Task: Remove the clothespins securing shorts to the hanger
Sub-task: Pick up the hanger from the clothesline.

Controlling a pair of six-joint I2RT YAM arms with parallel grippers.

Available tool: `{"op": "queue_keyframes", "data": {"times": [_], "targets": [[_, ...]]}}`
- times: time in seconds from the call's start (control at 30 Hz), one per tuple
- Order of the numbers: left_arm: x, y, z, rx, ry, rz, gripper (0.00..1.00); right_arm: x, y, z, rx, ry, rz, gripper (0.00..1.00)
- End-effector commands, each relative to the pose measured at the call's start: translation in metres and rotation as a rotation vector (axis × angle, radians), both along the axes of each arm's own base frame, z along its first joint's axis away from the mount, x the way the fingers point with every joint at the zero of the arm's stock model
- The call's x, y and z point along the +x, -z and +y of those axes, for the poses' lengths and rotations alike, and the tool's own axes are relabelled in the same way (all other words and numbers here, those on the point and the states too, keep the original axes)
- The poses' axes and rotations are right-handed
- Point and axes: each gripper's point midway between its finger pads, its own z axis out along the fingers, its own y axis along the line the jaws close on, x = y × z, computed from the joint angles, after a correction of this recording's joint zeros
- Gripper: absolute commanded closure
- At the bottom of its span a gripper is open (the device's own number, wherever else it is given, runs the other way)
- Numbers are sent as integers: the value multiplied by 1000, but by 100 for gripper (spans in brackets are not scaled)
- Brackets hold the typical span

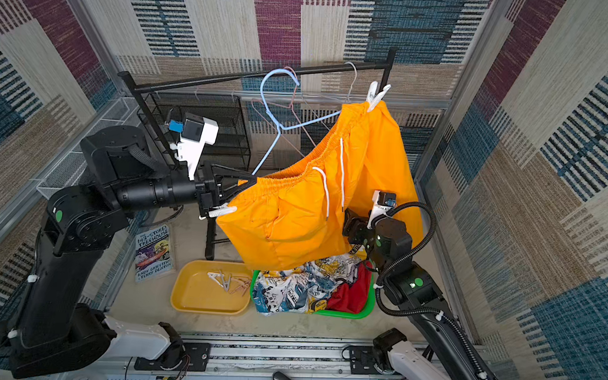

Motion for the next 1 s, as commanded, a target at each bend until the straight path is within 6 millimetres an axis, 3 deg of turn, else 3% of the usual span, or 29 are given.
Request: {"op": "queue_keyframes", "data": {"times": [0.0,0.17,0.27,0.6,0.97], "targets": [[5,4,5,-5,-40,-65,100,-3,4,7,2,-48,6,25],[0,38,15,46,-64,-36,100,-6,8,1,0,-23,16,25],[-7,47,22,59,-66,-33,100,-2,16,-22,-9,121,58,25],[-19,62,28,80,-43,-24,100,-2,33,-72,85,334,110,24],[-24,72,29,90,-26,-15,100,23,36,-89,203,305,121,23]]}}
